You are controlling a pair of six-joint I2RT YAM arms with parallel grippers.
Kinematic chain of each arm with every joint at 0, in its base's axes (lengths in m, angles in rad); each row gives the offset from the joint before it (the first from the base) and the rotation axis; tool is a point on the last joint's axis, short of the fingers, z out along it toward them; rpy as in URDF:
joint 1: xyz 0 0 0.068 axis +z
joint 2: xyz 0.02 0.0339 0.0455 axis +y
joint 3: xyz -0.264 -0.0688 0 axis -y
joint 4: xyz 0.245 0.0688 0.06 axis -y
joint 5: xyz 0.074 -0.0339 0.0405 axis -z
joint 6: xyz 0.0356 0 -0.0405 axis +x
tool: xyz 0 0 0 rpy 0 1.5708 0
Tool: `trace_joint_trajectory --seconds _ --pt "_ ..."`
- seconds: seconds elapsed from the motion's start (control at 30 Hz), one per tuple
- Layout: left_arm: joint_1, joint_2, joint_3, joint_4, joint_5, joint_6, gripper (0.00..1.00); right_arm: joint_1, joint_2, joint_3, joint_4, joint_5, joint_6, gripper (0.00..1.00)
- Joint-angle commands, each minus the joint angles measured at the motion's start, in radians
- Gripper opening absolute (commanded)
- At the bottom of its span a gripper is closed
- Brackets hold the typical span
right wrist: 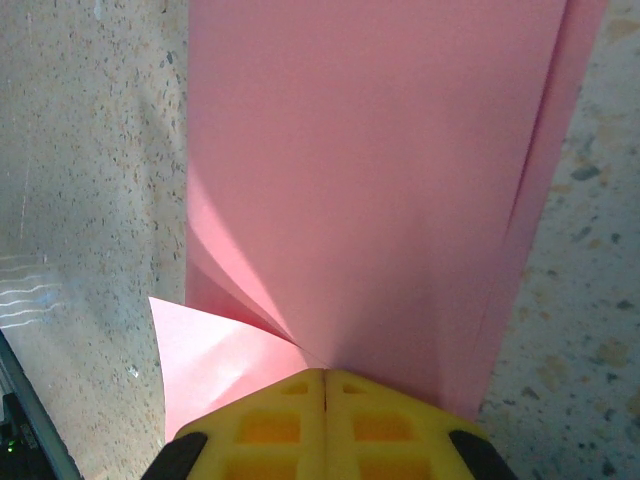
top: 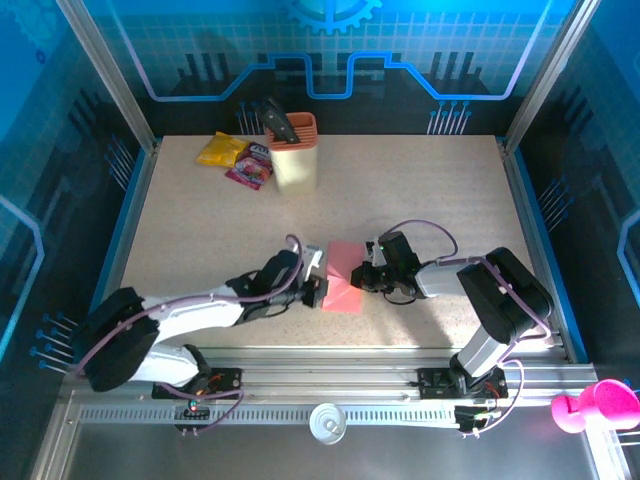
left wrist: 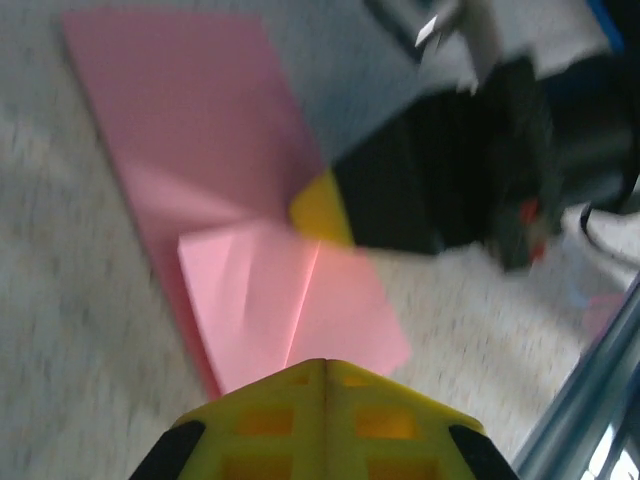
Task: Fold a paper plane with a square sheet of paper (pick it up from the middle)
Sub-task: Fold the triangle a second time at the center of the table, then turn over the paper at the center of the table.
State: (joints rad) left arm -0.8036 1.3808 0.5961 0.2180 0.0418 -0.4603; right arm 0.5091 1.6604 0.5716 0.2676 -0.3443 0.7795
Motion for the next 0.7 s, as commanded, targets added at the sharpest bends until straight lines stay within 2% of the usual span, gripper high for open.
trace_joint_trajectory --seconds 0.0,0.23,0.47,0.6,0.67 --pt "0.033 0.123 0.085 -0.017 0.067 0.09 0.0 -0.009 0.099 -0.038 -0.134 0.14 -0.036 0.0" --pt "0.086 0.311 0.169 0.037 0.116 0.124 0.0 -0.006 0.093 -0.033 -0.145 0.14 -0.037 0.0" --pt "0.104 0.387 0.147 0.078 0.103 0.119 0.0 -0.007 0.08 -0.003 -0.168 0.114 -0.044 0.0" --pt "0.109 0.418 0.132 0.098 0.113 0.112 0.0 -0.006 -0.009 0.054 -0.243 0.082 -0.062 0.01" --pt "0.109 0.423 0.121 0.112 0.118 0.106 0.0 -0.007 -0.086 0.08 -0.299 0.093 -0.067 0.21"
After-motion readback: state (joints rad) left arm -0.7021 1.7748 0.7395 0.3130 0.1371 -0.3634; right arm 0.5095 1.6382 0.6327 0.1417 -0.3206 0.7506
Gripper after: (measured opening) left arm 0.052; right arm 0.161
